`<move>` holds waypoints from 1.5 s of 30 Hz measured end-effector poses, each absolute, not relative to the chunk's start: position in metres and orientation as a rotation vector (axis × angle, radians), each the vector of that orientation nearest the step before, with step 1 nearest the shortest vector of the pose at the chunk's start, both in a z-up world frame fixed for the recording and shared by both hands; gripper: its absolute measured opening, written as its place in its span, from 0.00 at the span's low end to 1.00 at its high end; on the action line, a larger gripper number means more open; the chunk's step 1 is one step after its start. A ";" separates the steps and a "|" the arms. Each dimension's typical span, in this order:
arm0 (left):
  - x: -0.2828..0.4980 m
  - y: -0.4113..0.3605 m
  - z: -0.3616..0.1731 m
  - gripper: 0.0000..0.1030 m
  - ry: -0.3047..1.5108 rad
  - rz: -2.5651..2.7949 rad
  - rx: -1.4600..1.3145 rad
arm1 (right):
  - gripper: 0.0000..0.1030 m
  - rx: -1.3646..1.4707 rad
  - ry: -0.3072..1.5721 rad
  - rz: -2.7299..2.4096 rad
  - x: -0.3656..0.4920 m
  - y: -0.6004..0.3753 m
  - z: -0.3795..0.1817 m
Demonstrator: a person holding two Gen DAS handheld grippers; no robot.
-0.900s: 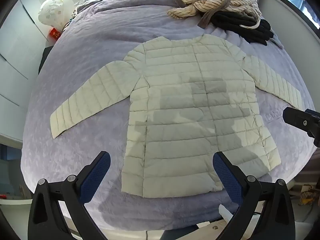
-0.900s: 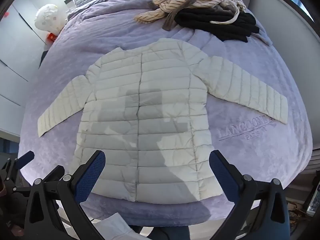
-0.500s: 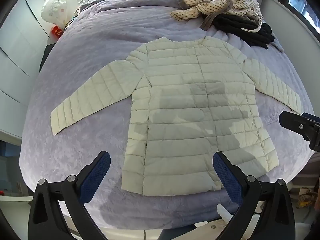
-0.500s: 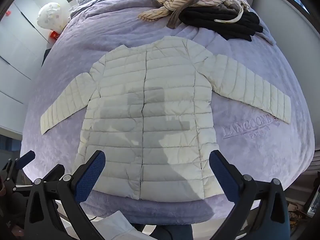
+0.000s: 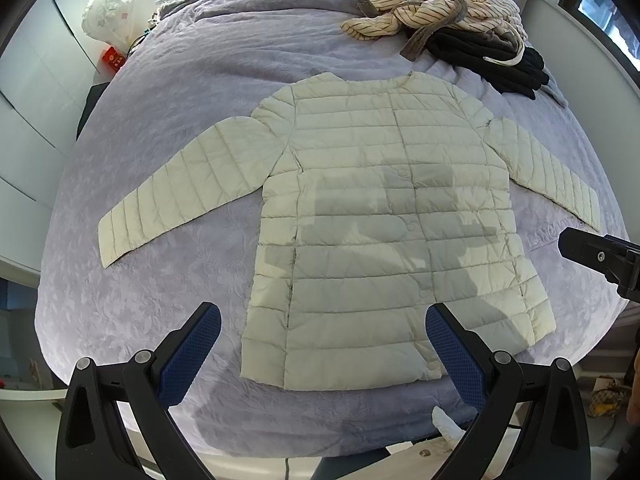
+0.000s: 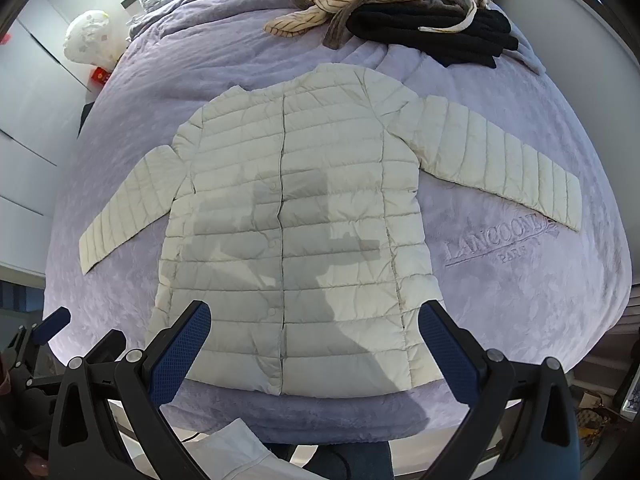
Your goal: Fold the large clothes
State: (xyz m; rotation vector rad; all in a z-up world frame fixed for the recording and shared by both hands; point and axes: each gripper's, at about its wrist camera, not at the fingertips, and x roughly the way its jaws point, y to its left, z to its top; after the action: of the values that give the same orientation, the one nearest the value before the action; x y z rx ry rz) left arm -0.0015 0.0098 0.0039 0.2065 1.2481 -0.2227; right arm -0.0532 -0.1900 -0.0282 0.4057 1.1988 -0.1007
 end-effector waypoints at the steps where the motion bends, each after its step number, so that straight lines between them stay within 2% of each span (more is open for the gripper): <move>1: -0.001 0.010 0.004 1.00 1.249 -0.223 0.206 | 1.00 0.405 1.199 -0.100 -0.053 -0.190 -0.028; 45: 0.000 0.011 -0.001 1.00 1.255 -0.222 0.210 | 1.00 0.422 1.222 -0.105 -0.051 -0.189 -0.036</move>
State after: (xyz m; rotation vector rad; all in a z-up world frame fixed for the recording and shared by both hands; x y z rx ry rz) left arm -0.0002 0.0108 -0.0008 0.2102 1.2550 -0.2216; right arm -0.0513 -0.1886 -0.0364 0.4216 1.2215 -0.1051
